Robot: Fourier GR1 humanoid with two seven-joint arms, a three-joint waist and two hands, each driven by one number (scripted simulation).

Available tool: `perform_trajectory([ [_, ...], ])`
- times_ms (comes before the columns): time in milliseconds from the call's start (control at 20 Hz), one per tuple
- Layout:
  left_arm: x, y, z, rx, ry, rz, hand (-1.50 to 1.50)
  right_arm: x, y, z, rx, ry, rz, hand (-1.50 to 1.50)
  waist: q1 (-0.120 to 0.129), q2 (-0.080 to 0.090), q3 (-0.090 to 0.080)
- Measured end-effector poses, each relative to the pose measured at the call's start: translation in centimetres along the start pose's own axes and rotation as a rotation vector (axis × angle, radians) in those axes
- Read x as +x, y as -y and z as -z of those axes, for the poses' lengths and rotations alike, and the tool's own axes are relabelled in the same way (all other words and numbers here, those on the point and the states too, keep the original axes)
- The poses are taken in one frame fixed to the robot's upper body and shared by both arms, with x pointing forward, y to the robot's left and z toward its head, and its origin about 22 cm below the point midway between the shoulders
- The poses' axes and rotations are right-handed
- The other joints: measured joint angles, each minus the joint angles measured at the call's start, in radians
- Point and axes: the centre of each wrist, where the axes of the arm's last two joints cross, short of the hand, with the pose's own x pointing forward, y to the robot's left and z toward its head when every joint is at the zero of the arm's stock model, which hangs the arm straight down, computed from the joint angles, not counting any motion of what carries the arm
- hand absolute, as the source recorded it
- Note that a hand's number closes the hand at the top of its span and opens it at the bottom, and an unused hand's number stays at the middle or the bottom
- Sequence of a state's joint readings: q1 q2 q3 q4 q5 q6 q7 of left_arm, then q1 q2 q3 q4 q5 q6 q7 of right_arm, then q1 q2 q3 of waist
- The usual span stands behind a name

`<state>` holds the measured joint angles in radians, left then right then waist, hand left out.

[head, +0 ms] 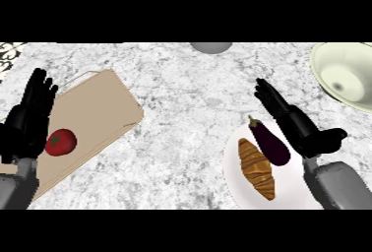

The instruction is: Pick the eggplant from the plate and place it in the bowl

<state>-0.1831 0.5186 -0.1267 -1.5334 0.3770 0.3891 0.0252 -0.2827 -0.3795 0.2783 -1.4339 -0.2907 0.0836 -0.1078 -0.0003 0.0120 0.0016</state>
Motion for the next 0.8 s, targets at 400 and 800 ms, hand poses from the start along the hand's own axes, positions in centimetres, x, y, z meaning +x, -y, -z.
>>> perform_trajectory([
  [400,-1.2,3.4,-1.4,-0.144,-0.02,0.006,0.0,1.4,-0.2,0.1,0.22,-0.09,-0.666,-1.5,-0.01,-0.031,-0.012],
  [800,-2.7,6.7,-3.3,-0.213,-0.053,-0.018,0.0,-1.1,-4.2,-5.1,0.05,0.275,-0.781,-1.5,-0.027,-0.02,-0.002],
])
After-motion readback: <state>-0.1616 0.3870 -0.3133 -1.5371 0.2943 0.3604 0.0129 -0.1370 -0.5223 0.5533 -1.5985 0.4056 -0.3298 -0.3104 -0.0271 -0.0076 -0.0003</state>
